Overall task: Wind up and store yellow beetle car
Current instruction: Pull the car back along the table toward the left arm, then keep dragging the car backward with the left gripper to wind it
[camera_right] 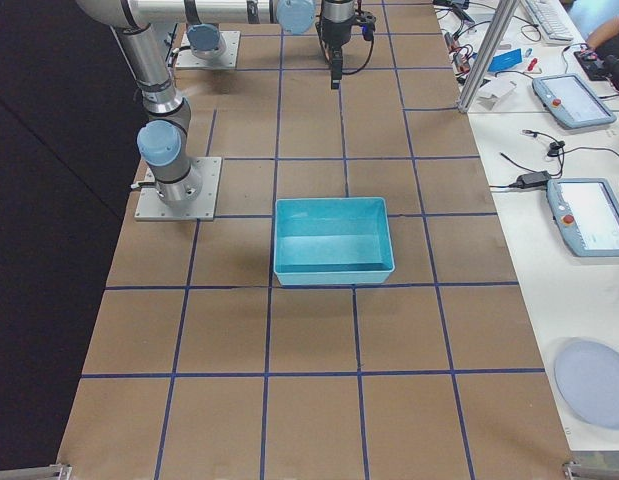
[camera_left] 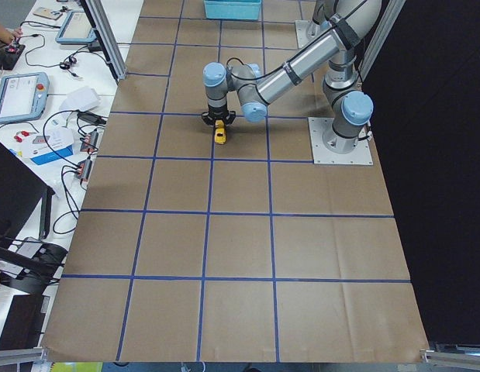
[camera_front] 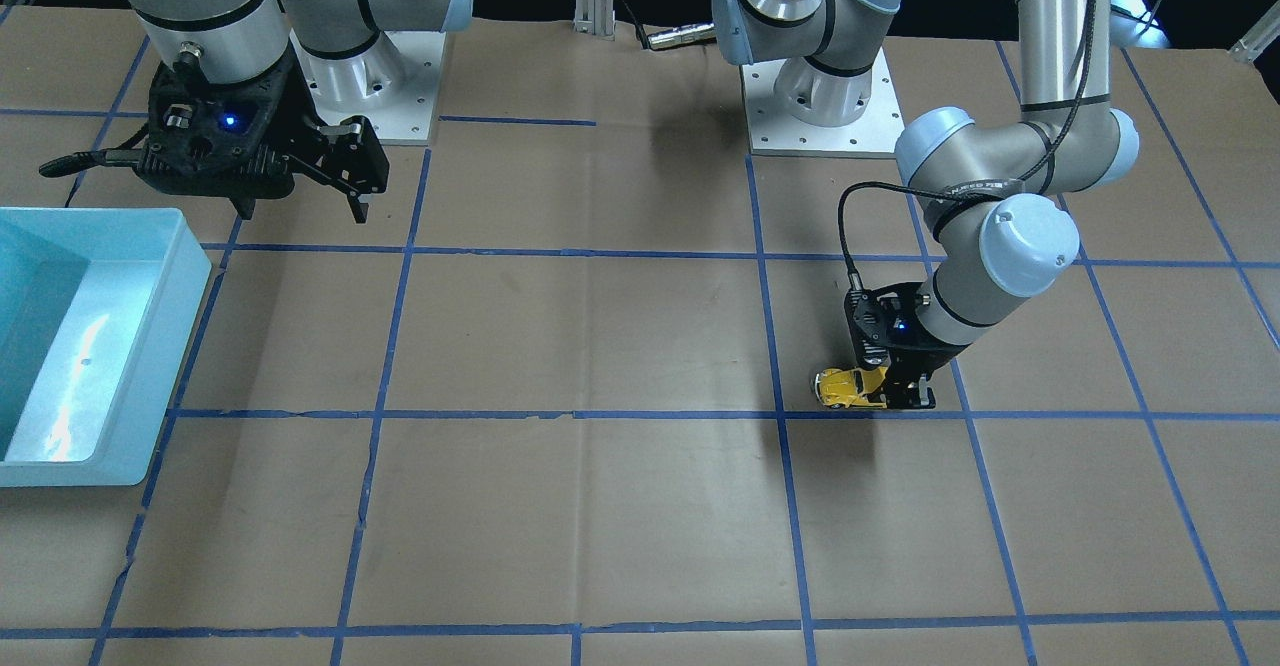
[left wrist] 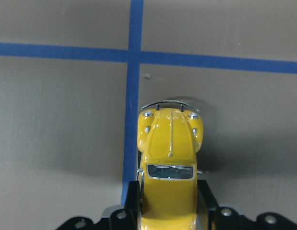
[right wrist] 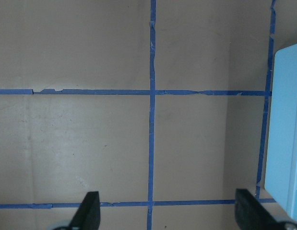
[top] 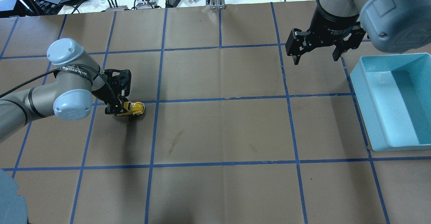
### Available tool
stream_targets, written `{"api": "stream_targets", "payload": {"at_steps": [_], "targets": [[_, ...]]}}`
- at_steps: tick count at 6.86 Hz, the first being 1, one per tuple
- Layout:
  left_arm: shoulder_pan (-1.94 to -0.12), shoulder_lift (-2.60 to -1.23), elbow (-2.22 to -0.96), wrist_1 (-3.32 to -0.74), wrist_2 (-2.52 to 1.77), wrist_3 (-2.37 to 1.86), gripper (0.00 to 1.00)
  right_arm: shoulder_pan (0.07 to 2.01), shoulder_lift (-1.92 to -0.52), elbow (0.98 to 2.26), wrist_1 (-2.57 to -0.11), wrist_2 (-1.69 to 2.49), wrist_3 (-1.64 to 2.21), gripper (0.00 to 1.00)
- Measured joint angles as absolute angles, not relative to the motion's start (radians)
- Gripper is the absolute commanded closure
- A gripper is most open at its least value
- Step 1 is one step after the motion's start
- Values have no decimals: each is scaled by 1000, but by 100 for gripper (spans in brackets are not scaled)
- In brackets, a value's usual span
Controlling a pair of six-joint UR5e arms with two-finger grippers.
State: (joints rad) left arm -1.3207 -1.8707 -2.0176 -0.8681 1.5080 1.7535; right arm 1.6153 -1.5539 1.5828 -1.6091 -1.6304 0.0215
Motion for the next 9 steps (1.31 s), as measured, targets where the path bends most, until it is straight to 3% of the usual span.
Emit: {"api": "stream_targets", "payload": {"at_steps": [9], "targets": [[-1302, -1860, -2039, -859, 1509, 1769, 78, 1614, -1554, 1586, -1601, -1633, 22, 0]]}}
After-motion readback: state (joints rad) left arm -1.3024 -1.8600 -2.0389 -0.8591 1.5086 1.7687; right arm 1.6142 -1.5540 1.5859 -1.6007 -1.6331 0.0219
